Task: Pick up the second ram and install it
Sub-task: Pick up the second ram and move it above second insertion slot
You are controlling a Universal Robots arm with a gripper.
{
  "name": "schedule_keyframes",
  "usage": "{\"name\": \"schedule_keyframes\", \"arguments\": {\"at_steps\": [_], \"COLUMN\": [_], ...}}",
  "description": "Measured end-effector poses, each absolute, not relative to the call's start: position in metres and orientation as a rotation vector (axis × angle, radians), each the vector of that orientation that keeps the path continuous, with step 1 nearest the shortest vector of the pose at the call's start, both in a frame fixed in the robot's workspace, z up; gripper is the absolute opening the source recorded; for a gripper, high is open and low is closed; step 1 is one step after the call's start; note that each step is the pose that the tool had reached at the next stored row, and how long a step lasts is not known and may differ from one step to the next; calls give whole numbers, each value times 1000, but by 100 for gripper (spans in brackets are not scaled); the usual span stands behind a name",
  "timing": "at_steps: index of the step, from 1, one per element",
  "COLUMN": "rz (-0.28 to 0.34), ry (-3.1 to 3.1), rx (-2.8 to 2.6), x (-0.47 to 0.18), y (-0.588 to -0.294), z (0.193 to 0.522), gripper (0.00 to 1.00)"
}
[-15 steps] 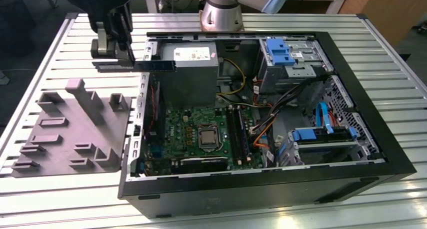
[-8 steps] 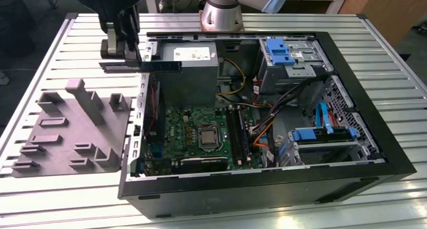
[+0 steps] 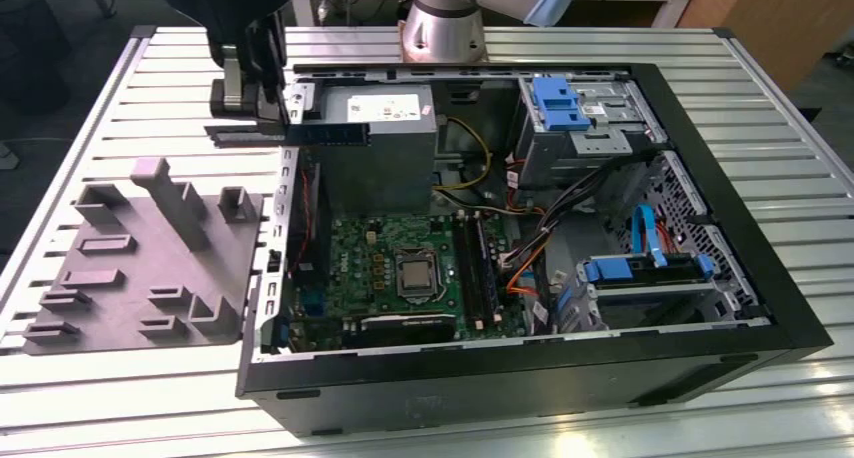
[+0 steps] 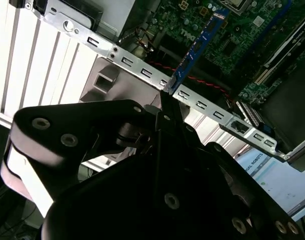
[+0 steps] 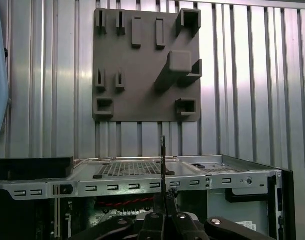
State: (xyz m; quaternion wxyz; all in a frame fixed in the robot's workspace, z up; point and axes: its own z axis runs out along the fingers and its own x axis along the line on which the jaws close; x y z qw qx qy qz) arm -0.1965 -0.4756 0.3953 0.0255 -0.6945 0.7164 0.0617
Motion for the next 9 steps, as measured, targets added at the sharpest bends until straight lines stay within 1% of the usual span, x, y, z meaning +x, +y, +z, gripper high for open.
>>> {"name": "schedule_keyframes", "arguments": {"at_steps": [9], "rz": [188], "ry": [2216], "rx": [-2148], "x": [-184], "y": [-474], "z": [394], "gripper": [12]}}
